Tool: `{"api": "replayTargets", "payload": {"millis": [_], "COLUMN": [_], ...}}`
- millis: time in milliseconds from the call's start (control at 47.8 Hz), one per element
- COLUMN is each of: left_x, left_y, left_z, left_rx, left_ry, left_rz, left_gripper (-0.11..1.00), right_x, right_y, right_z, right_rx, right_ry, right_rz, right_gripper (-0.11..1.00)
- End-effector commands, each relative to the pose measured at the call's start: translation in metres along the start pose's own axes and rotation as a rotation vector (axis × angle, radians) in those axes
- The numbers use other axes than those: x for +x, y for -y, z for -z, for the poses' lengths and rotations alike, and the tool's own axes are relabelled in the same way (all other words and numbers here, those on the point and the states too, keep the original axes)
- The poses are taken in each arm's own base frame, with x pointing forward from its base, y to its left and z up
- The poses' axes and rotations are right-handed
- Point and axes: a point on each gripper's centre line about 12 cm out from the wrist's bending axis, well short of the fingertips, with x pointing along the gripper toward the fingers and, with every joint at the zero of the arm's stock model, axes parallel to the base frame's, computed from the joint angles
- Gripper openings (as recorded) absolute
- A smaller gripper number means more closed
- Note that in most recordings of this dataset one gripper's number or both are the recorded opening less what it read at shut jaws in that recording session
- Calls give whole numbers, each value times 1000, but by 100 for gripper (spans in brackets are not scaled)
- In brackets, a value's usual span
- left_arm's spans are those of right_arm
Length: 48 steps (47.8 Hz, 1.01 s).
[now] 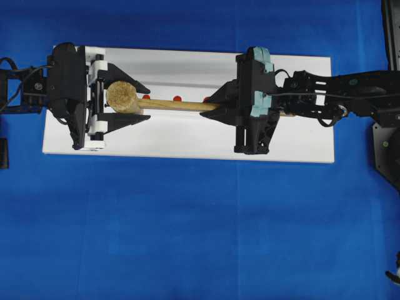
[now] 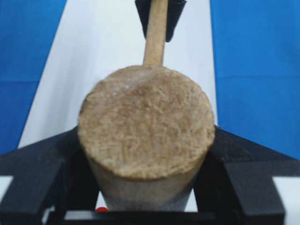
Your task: Hit the mark with a hammer.
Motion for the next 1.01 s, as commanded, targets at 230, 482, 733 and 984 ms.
{"api": "replayTargets", "payload": {"millis": [230,482,733,984], "left_x": [-1,-1,-1,-4], "left_y": [-1,-1,-1,-2], "left_z": [-11,-10,-11,-17], "left_rx": [-14,-22,-38,-260], "left_ry": [34,32,35,52], "left_rz": [-3,-4,-4,1], "left_gripper": [45,45,45,44], "right_x": [-5,-6,-9,-9], "right_y": [-3,-2,-4,-7], "right_z": [-21,-22,-27,-32], "right_rx": [-4,13,-17,-90], "right_ry": [61,66,99,119], "right_rz": [-6,-5,-2,-2], "right_gripper": [2,44,91,92]}}
